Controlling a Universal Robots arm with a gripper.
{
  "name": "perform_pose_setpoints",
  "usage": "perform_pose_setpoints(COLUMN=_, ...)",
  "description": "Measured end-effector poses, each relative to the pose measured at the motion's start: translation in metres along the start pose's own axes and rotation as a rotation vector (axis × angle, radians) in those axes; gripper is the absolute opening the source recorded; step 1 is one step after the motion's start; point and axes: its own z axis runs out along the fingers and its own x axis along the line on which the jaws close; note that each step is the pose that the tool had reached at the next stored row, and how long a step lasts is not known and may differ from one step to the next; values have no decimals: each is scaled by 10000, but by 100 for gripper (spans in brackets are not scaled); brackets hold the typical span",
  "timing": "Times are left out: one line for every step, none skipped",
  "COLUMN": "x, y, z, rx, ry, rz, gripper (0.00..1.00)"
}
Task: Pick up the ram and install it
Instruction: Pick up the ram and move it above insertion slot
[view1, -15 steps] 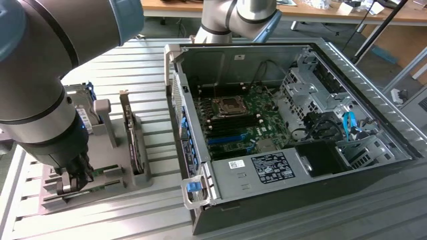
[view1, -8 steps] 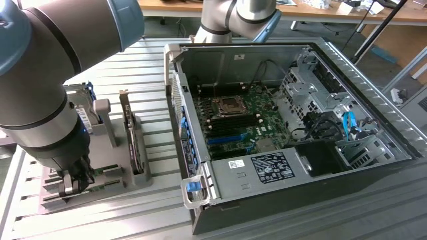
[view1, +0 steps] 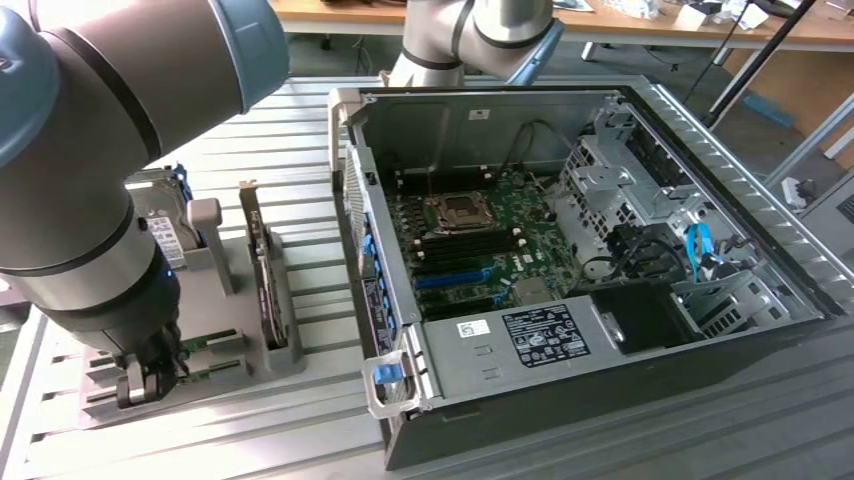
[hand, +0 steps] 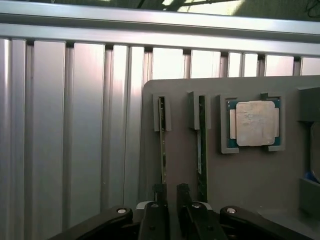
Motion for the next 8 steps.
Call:
perform_pose_setpoints(x=23, y=1, z=2, rx=0, ry=0, rz=0, gripper=24)
perform_pose_setpoints(x=41, y=2, z=5, rx=0, ry=-1, rz=0, gripper=24)
perform_pose_setpoints(x=58, y=3, z=7, rx=0, ry=0, rz=0, gripper=24)
perform_pose_setpoints(x=74, y=4, z=10, rx=0, ry=-1, rz=0, gripper=24)
perform_pose_setpoints(x=88, y=5, z=12, rx=0, ry=0, rz=0, gripper=24)
perform_pose_setpoints(x=104, y=5, z=15, rx=0, ry=0, rz=0, gripper=24)
perform_pose_setpoints(x=117, y=6, z=18, rx=0, ry=0, rz=-1, gripper=24)
perform_pose_setpoints(x=123, y=6, z=20, rx=0, ry=-1, rz=-1, gripper=24)
